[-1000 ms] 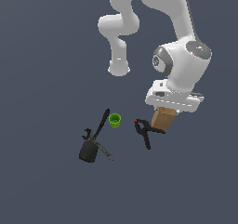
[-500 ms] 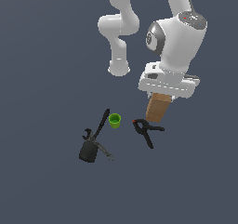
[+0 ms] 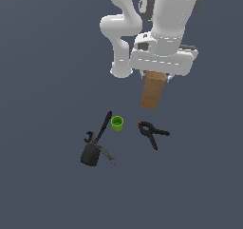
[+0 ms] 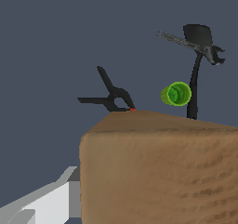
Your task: Pick up a designated object from a clutter of objects.
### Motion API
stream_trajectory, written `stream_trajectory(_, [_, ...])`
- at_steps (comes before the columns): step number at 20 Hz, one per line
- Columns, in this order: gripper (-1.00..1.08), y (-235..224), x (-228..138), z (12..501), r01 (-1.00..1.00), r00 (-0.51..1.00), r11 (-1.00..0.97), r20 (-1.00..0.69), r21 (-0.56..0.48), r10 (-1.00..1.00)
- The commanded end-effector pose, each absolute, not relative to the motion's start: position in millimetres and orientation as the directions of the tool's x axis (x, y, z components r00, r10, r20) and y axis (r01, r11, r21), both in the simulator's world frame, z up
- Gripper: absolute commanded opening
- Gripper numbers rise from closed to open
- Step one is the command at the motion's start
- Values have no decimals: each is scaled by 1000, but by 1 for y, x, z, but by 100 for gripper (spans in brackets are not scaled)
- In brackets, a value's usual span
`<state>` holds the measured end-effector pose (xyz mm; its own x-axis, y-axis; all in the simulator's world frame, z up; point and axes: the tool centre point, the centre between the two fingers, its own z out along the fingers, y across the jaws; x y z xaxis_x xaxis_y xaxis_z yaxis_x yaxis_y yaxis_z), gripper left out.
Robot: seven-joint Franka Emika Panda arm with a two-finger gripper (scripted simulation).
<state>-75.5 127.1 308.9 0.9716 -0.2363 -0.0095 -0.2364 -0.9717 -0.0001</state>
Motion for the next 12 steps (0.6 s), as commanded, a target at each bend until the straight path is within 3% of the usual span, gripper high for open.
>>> stream_trajectory(1, [-100,113,-84,337,-236,972,-972,-2,-5,-236])
stream_trajectory(12, [-100,55,-120,437,-237,972,-972,-2,-4,-237])
